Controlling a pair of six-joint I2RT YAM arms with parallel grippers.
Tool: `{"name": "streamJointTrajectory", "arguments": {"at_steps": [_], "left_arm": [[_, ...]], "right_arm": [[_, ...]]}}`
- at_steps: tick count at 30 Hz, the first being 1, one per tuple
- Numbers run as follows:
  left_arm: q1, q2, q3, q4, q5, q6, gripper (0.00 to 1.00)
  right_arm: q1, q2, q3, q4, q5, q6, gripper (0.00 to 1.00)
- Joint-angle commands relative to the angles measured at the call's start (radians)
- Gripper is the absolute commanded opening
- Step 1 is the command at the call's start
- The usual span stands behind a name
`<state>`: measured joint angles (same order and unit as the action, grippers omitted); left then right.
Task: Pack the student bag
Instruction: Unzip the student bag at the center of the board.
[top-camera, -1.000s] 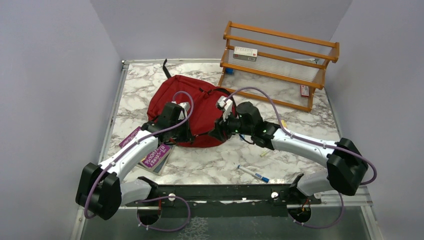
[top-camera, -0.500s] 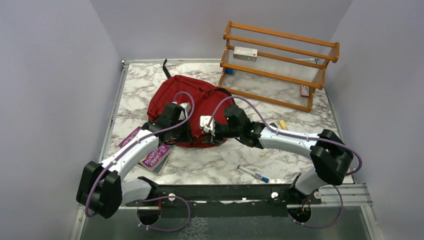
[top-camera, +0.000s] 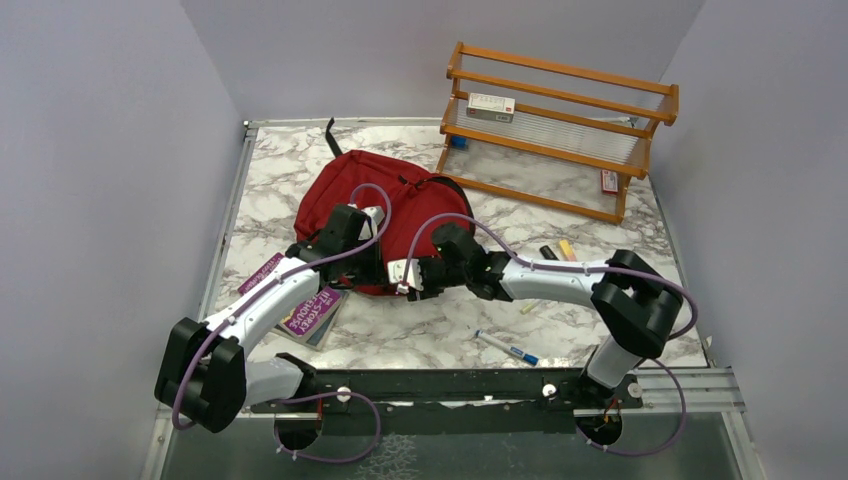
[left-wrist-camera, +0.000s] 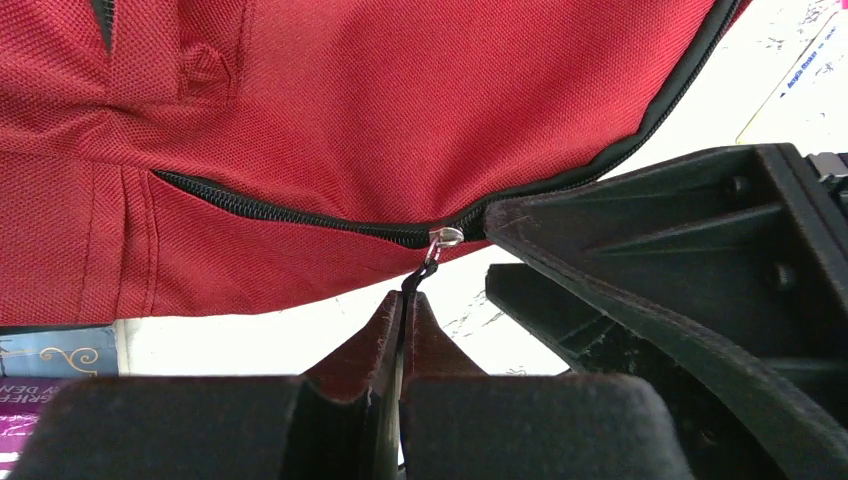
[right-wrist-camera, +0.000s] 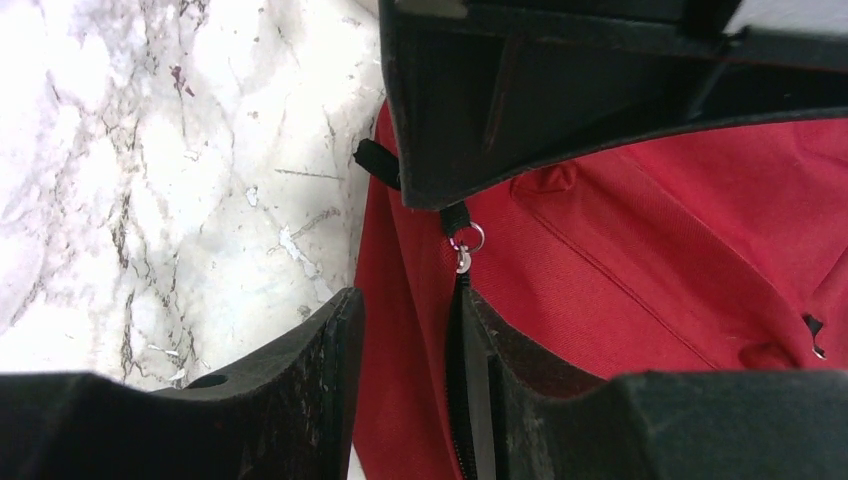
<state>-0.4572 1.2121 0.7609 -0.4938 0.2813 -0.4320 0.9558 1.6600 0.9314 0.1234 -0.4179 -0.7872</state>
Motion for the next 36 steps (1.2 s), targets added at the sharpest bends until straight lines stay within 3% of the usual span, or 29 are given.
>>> {"name": "streamJointTrajectory", "arguments": {"at_steps": [1,6,11,26,36], "left_arm": [[0.006,-0.008,0.026,0.018,0.021,0.011,0.0],[0.006,-0.005,0.026,0.015,-0.008,0.008,0.0],[0.009,-0.002,0.05,-0.028,-0.085,0.002,0.0],[0.056,0.016,0.12,-0.231,-0.381,-0.071,0.0],[0.143,0.07,0.135,-0.255,-0.533,-0.107,0.0]], "right_arm": [[0.003,0.021,0.031,-0.033,0.052,-0.041,0.42],[0.003,0.012,0.019,-0.033,0.038,-0.018,0.26],[0.003,-0.005,0.003,-0.038,0.03,0.02,0.01],[0.003,-0.135,-0.153,0.001,0.147,0.057,0.01],[0.003,-0.195,-0.235,0.067,0.195,0.092,0.01]]}}
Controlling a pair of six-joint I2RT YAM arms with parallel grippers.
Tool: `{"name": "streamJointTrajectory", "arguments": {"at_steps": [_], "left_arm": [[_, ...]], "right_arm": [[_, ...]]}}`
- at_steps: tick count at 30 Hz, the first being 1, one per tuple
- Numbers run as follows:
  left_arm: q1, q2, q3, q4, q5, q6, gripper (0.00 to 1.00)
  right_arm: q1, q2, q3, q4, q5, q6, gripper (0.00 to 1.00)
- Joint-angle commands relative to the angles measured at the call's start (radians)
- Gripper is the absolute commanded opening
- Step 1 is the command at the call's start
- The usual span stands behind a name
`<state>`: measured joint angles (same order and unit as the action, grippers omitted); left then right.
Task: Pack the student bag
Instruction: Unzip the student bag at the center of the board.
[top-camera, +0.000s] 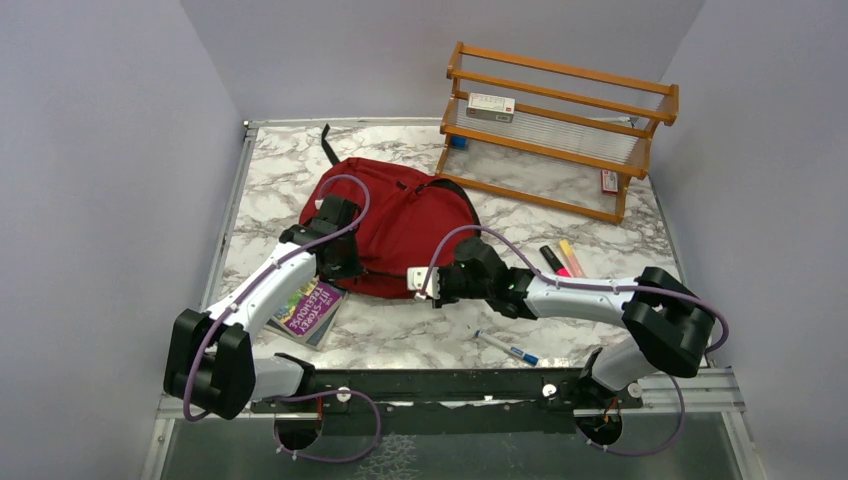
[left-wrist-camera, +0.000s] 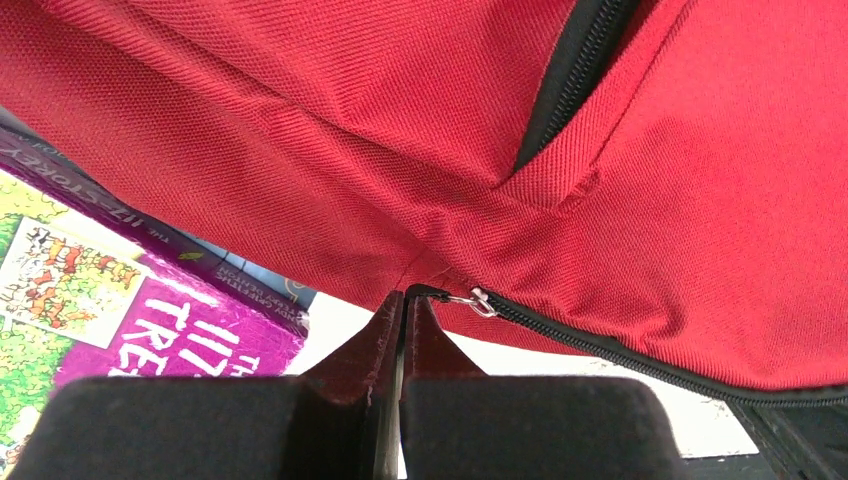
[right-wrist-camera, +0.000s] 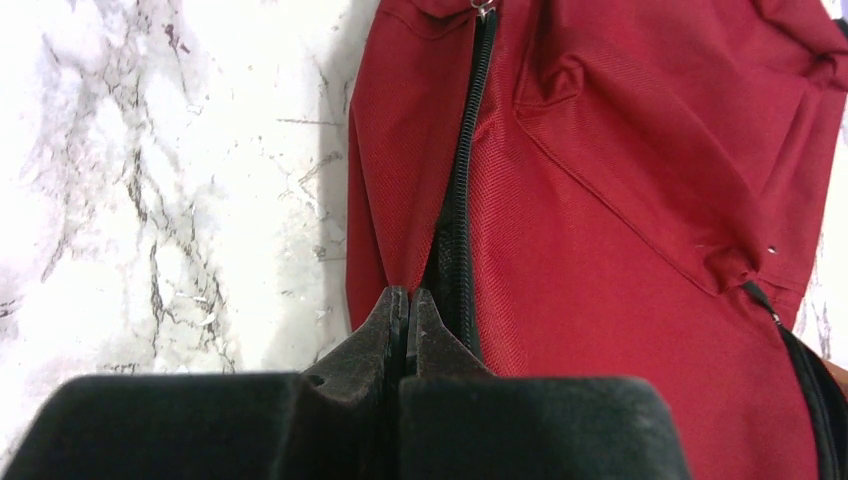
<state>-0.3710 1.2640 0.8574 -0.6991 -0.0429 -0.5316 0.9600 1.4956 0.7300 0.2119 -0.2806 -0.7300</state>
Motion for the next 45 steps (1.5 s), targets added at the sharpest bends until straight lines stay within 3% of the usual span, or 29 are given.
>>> {"name": "streamJointTrajectory", "arguments": {"at_steps": [1,8,12,17,21,26,29,34,39,45], "left_arm": [[0.064,0.024,0.042,-0.05,-0.228,-0.01,0.0],[0.081,0.015,0.068,0.014,-0.192,0.06,0.0],[0.081,-0.002,0.084,0.057,-0.099,0.13,0.19],[0.081,-0.05,0.098,0.082,-0.058,0.164,0.44],[0.081,-0.092,0.112,0.129,-0.011,0.206,0.53],[0.067,-0.123,0.123,0.247,0.145,0.252,0.58],[0.008,-0.12,0.136,0.301,0.15,0.275,0.61],[-0.191,-0.049,0.183,0.324,0.054,0.337,0.64],[-0.323,0.031,0.207,0.357,0.051,0.378,0.66],[-0.431,0.092,0.22,0.35,0.071,0.49,0.71]], "right_arm": [[-0.001,-0.033,-0.032,-0.015,0.053,0.042,0.01],[-0.001,-0.033,-0.046,0.043,0.005,0.103,0.01],[-0.001,-0.044,-0.057,0.069,-0.047,0.171,0.19],[-0.001,-0.106,-0.067,0.083,-0.085,0.268,0.28],[-0.001,-0.214,-0.108,0.162,0.053,0.395,0.29],[-0.003,-0.326,-0.125,0.137,0.394,0.76,0.33],[-0.005,-0.354,-0.077,-0.009,0.501,0.934,0.36],[-0.079,-0.368,-0.016,-0.262,0.646,1.176,0.39],[-0.284,-0.414,-0.062,-0.327,0.489,1.325,0.47],[-0.331,-0.431,-0.099,-0.329,0.396,1.356,0.53]]}}
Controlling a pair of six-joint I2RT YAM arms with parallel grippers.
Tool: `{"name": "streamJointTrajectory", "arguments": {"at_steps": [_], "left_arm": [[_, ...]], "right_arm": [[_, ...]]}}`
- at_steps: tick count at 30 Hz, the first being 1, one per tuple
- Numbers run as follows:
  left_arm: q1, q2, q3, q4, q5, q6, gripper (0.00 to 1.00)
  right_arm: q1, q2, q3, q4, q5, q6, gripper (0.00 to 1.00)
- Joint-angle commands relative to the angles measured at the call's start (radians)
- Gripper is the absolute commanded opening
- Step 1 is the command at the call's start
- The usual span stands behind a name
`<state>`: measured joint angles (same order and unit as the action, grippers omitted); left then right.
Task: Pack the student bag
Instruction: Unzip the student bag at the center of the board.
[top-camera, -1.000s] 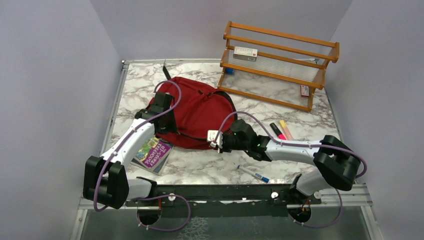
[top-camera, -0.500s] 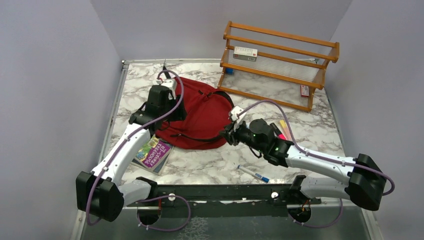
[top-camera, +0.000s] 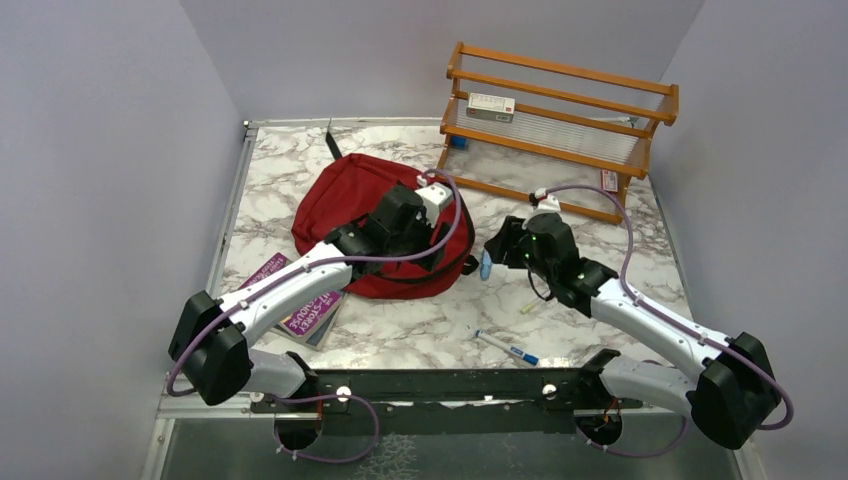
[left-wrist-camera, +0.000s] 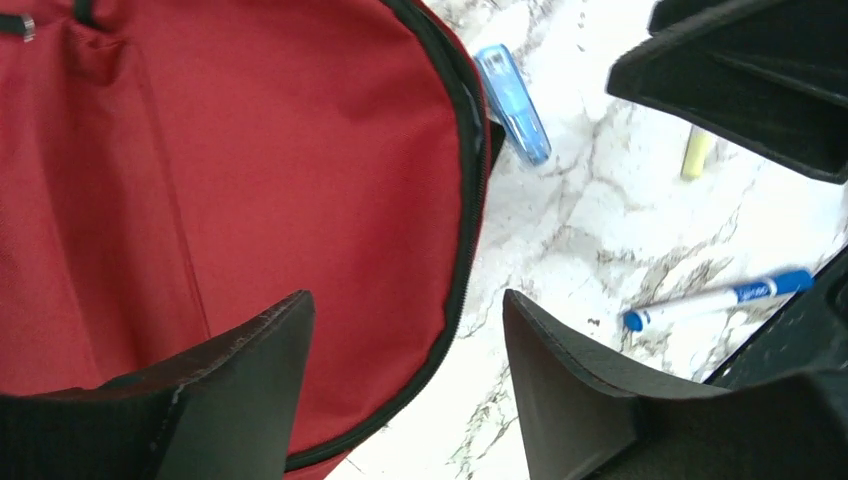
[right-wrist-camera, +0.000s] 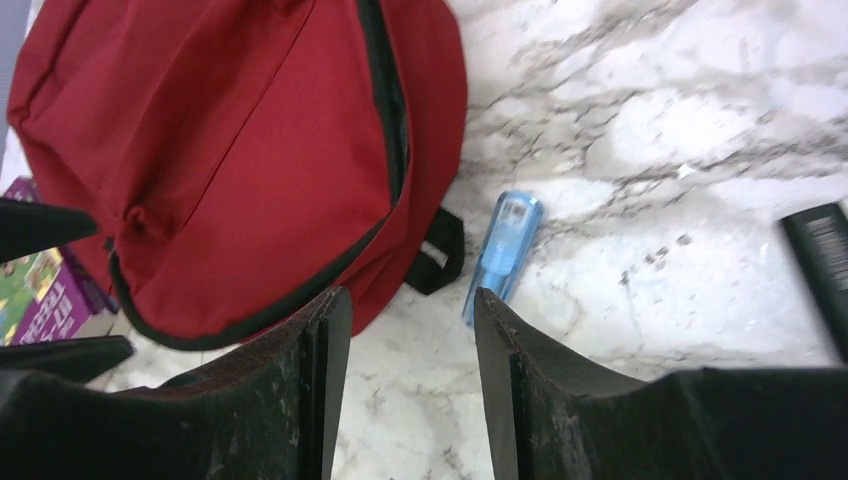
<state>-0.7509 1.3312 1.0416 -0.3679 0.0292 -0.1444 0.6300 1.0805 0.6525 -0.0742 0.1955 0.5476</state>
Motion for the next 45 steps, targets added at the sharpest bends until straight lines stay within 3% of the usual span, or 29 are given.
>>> {"name": "streamJointTrajectory", "arguments": {"at_steps": [1,20,24,28,38,45], "left_arm": [[-0.062,0.032,0.035,0.012,-0.004,0.121,0.72],[-0.116,0.187,0.06,-0.077,-0.08,0.285,0.71],[-0.116,0.195,0.054,-0.076,-0.077,0.286,0.63],[-0.116,0.213,0.059,-0.077,-0.064,0.292,0.48],[-0.116,0.221,0.048,-0.075,-0.053,0.291,0.46],[-0.116,0.218,0.065,-0.076,-0.065,0.282,0.2]], "right_arm": [[-0.001,-0.016,-0.028,-0.043,-0.085,0.083,0.54],[-0.001,-0.018,-0.062,-0.01,-0.17,0.098,0.55],[-0.001,-0.011,-0.06,-0.003,-0.181,0.093,0.55],[-0.001,-0.002,-0.06,-0.001,-0.187,0.089,0.55],[-0.001,-0.001,-0.064,0.002,-0.188,0.088,0.54],[-0.001,-0.005,-0.075,0.015,-0.188,0.111,0.54]]}}
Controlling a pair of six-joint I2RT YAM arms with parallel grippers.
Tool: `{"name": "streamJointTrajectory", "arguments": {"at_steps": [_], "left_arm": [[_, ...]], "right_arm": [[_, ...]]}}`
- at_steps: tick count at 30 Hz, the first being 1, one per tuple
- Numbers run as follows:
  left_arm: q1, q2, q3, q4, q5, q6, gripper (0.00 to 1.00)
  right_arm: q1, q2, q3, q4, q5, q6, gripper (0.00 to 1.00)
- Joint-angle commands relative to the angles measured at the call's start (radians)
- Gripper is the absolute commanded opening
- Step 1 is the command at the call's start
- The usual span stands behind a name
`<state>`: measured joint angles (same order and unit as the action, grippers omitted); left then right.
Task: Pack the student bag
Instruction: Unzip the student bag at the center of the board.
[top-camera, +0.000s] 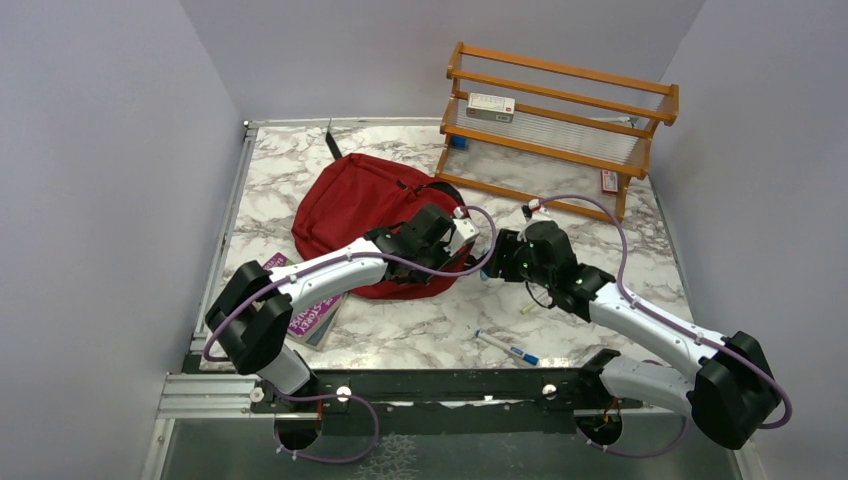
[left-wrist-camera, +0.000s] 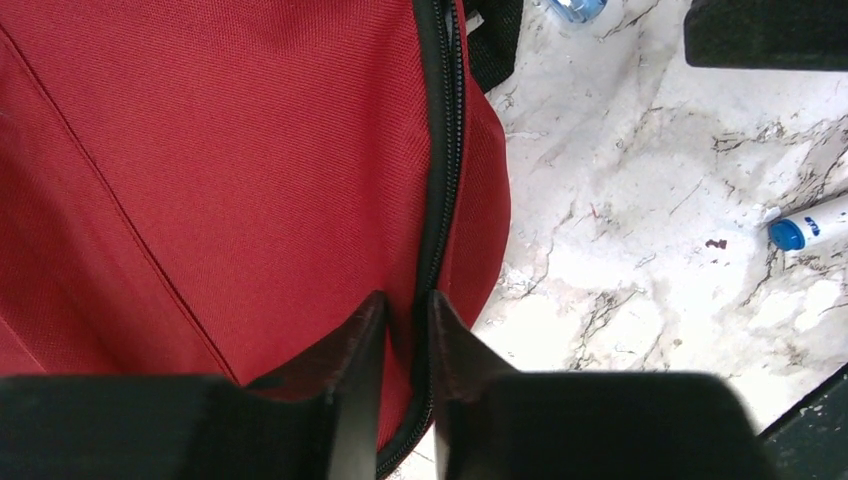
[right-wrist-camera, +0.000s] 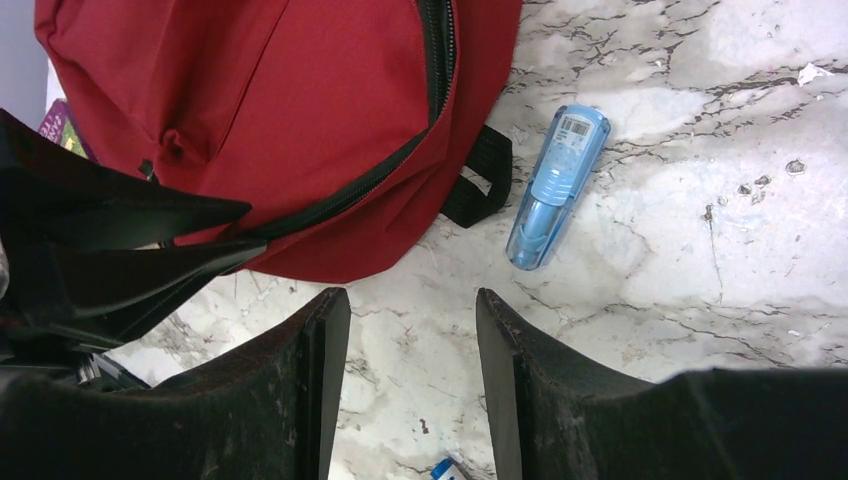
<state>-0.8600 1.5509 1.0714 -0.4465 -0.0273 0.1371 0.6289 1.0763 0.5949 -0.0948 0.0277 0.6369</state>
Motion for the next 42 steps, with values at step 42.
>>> {"name": "streamJointTrajectory", "arguments": {"at_steps": [42], "left_arm": [[0.312,-0.458,-0.282,0.264,-0.152,-0.484,0.0]], "right_arm": [[0.0,0.454,0.153,0.249,0.072,0.301,0.3]]}}
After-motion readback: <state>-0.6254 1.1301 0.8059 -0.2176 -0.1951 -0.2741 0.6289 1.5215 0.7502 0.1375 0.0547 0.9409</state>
